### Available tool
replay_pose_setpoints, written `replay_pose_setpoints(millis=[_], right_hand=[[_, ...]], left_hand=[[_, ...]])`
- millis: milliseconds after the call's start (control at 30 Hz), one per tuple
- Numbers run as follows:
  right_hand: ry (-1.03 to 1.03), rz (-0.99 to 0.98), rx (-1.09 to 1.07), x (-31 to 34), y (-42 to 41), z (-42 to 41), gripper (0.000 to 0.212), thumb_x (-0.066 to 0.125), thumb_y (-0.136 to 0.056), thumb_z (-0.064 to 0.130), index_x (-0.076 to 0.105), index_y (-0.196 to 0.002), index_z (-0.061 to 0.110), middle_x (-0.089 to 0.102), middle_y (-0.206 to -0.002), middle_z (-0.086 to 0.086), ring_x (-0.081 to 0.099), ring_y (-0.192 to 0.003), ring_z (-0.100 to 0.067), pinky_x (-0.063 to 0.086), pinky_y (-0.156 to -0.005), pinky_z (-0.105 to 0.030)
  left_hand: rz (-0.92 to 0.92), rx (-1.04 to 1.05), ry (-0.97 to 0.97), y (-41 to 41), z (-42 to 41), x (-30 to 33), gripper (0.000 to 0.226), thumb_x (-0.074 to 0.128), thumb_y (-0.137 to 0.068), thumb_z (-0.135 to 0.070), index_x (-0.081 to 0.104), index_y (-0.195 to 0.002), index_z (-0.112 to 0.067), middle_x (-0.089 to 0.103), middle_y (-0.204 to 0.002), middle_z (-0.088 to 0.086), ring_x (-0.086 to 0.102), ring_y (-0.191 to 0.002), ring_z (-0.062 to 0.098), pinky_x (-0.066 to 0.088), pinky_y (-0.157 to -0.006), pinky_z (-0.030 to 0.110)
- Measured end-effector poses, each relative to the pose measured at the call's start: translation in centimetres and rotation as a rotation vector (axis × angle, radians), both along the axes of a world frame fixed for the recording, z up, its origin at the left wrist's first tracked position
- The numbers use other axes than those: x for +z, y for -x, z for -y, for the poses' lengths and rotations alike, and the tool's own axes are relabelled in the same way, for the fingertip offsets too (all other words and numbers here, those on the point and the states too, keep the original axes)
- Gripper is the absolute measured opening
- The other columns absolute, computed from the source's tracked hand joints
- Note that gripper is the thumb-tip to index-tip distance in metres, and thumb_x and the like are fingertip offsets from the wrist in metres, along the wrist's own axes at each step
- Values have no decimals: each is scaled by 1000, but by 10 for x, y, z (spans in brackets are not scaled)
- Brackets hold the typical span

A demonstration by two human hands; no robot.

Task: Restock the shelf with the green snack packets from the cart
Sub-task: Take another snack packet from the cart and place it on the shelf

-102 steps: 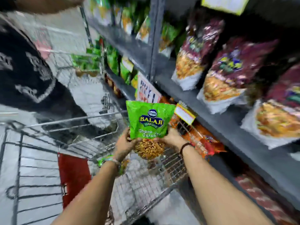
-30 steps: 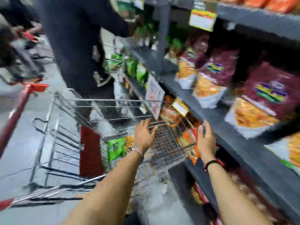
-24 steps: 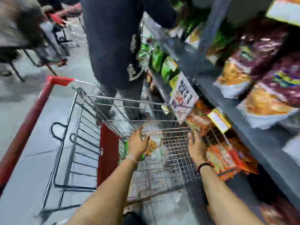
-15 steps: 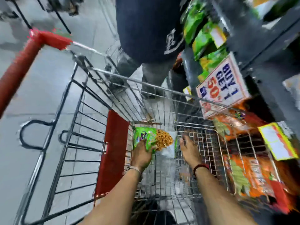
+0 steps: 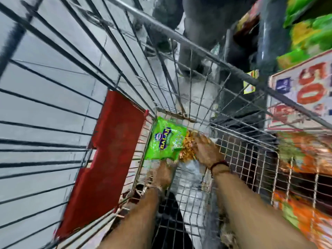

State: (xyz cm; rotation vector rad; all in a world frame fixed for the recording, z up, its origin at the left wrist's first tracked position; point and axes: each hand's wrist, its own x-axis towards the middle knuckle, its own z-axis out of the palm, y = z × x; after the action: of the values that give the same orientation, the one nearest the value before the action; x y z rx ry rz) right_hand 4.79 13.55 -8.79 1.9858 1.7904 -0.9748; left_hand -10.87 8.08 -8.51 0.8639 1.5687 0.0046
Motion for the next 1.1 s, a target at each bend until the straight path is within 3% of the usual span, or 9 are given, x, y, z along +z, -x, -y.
replay_pose_setpoints(millis=[167, 267, 367, 467, 633, 800, 900, 967, 1100], right_hand=[[21, 48, -181, 17, -1, 59, 57, 28, -86, 47, 26, -135, 18, 34, -142, -16, 37, -127, -35, 34, -103, -47], [181, -106, -408, 15, 2, 109, 67, 37, -82, 52, 20, -135, 15, 36, -141, -14, 39, -127, -32, 36, -103, -46], [196, -304, -626, 13, 7, 105, 73, 69, -72, 36, 25, -127, 15, 41, -136, -11, 42, -124, -30, 39, -103, -46], [182, -499, -867, 13, 2, 79, 83, 76, -66, 24, 24, -130, 15, 38, -128, -1, 38, -119, -19, 36, -105, -44], [215, -647, -1037, 10, 3, 86, 53, 72, -69, 6, 47, -116, 13, 60, -121, -15, 58, -107, -30, 47, -97, -49], [240, -762, -1132, 50, 8, 104, 71, 83, -55, 11, 48, -115, 1, 63, -111, -16, 57, -95, -25, 55, -72, -31], [157, -749, -1103, 84, 2, 111, 75, 84, -52, 10, 47, -118, 5, 60, -115, -10, 56, -96, -21, 52, -59, -9], [99, -743, -1093, 120, -2, 118, 62, 70, -67, -8, 43, -121, 5, 55, -114, -8, 52, -100, -21, 51, -61, -12], [-79, -754, -1074, 186, -13, 140, 63, 73, -64, -5, 45, -120, 2, 57, -120, -9, 64, -89, -8, 56, -74, -18]], left_hand=[[137, 303, -58, -17, -14, 20, 62, 62, -77, -23, 31, -127, -5, 52, -119, 7, 50, -110, 21, 40, -90, 27], [134, 240, -38, -23, -7, -4, 72, 64, -71, -15, 25, -131, -5, 55, -122, 27, 54, -109, 41, 46, -95, 53], [111, 212, -8, -13, -11, 0, 74, 60, -78, -2, 19, -138, -16, 52, -125, 29, 52, -113, 43, 45, -97, 58], [165, 251, 27, -7, -14, 6, 66, 55, -82, -1, 20, -137, -14, 54, -117, 17, 53, -107, 35, 50, -89, 44], [295, 292, 81, -3, -16, 21, 50, 50, -88, -7, 26, -132, -6, 49, -111, 8, 51, -80, 15, 47, -61, 18], [332, 94, 53, 8, -9, 53, 56, 51, -87, -11, 24, -135, 0, 39, -135, 30, 51, -112, 34, 50, -90, 35], [409, 14, -40, 9, -9, 84, 51, 49, -86, -1, 25, -132, 4, 52, -120, 20, 54, -82, 18, 52, -64, 12], [449, -46, -79, 7, -8, 117, 50, 48, -84, 7, 28, -130, 5, 54, -94, 4, 50, -66, 7, 45, -47, 5], [514, -195, -174, -6, -14, 168, 40, 62, -77, -2, 46, -112, 10, 54, -87, 11, 53, -44, -5, 41, -40, 8]])
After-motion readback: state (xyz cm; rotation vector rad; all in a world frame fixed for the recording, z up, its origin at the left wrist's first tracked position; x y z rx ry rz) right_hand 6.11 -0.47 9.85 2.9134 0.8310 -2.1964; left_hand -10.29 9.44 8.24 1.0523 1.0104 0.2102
